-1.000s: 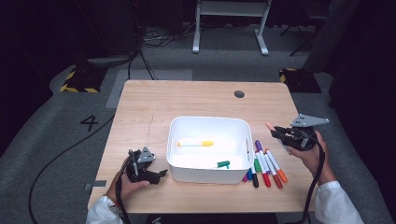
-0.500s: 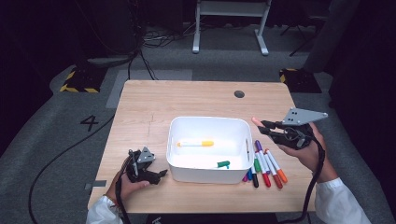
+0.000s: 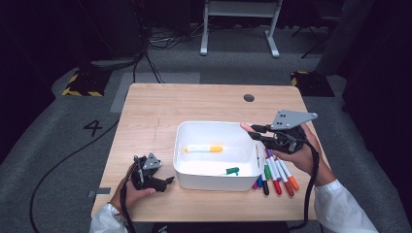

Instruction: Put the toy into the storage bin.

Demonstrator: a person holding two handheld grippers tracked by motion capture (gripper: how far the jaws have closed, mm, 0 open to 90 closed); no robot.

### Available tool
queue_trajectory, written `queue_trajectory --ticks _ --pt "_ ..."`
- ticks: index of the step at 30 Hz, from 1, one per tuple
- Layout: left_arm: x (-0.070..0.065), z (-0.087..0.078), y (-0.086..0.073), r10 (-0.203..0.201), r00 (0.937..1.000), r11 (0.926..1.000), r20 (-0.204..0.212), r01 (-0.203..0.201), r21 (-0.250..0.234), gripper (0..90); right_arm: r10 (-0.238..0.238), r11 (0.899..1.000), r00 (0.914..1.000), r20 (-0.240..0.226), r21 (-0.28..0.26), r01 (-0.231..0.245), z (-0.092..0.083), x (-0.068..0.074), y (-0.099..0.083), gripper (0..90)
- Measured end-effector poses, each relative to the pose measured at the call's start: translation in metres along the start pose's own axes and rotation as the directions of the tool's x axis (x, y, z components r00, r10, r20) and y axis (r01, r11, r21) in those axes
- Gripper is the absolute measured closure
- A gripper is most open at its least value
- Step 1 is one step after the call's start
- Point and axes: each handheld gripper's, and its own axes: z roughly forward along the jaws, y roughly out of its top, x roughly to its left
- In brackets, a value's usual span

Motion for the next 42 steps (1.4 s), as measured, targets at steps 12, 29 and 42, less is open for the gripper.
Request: queue_trajectory --ticks 12,29,42 --pt "0.0 0.0 0.0 0.001 1.0 1.0 0.006 -0.001 0.002 15.5 -0.064 0.997 0.9947 -0.081 0.045 0.068 0.039 0.028 0.017 74.7" --pt "0.0 0.0 0.0 0.001 1.0 1.0 0.007 -0.001 0.002 15.4 -0.138 0.968 0.9571 -0.255 0.171 0.185 0.074 0.063 0.007 74.7" --pt "0.0 0.0 0.0 0.001 1.0 1.0 0.006 -0.001 0.002 15.4 -0.124 0.946 0.9286 -0.35 0.239 0.217 0.08 0.071 0.003 74.6"
